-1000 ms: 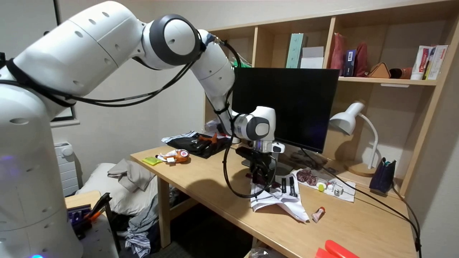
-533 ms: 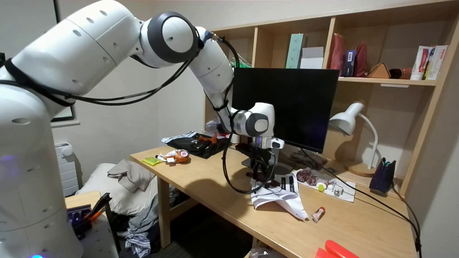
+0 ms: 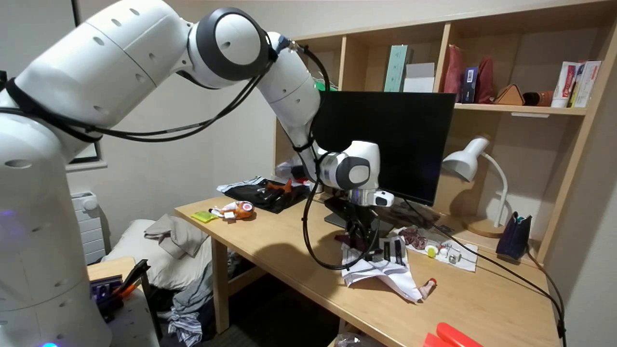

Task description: Move the purple cloth to the left side of the desk then move the papers to the left side as well

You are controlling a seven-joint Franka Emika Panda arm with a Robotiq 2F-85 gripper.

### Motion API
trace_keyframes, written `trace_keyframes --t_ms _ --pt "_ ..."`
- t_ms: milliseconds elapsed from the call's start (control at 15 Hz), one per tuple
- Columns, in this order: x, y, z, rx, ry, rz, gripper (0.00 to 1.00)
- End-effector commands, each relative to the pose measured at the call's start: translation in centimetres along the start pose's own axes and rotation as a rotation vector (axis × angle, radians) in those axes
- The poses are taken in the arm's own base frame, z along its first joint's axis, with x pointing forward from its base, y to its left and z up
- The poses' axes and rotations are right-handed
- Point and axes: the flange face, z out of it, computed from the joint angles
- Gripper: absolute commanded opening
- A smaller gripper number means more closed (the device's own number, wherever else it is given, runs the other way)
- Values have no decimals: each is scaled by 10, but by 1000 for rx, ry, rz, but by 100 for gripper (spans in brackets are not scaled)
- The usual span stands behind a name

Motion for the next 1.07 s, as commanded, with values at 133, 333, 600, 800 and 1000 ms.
trace_keyframes --t_ms 133,333,600,800,1000 --pt "-7 -34 -35 98 40 -8 100" --pt "-7 -45 -53 110 75 -15 100" --pt "-8 -45 -64 81 74 -10 100" --pt "-9 -42 -67 57 67 12 100" --pt "-11 -39 -67 34 45 43 100"
